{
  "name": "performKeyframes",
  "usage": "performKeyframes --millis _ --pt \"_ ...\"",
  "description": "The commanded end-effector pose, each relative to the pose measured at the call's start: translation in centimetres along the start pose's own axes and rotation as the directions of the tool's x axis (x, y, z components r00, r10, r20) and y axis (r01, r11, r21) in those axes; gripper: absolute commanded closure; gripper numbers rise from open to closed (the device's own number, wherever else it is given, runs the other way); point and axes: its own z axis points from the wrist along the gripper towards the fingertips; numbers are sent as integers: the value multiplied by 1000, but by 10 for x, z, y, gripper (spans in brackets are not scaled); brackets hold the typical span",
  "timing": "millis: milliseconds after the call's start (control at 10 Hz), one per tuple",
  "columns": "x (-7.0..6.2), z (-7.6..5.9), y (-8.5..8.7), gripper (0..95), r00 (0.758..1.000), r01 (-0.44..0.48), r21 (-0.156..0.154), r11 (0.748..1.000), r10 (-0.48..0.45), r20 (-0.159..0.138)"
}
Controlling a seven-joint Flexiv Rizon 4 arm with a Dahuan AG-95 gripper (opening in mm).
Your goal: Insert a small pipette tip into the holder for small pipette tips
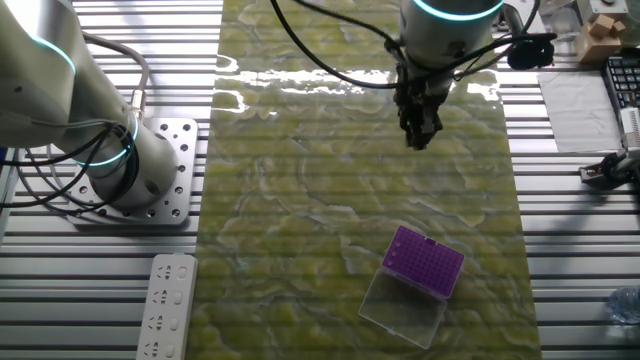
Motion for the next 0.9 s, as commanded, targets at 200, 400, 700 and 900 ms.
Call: performKeyframes --millis 200,400,700,900 --pt "-1 1 1 950 993 121 -17 993 -120 20" --pt "-3 3 5 950 990 135 -17 991 -134 41" --pt "-18 17 29 950 989 136 -18 991 -134 59" --pt "-29 32 50 950 987 146 -17 989 -145 63"
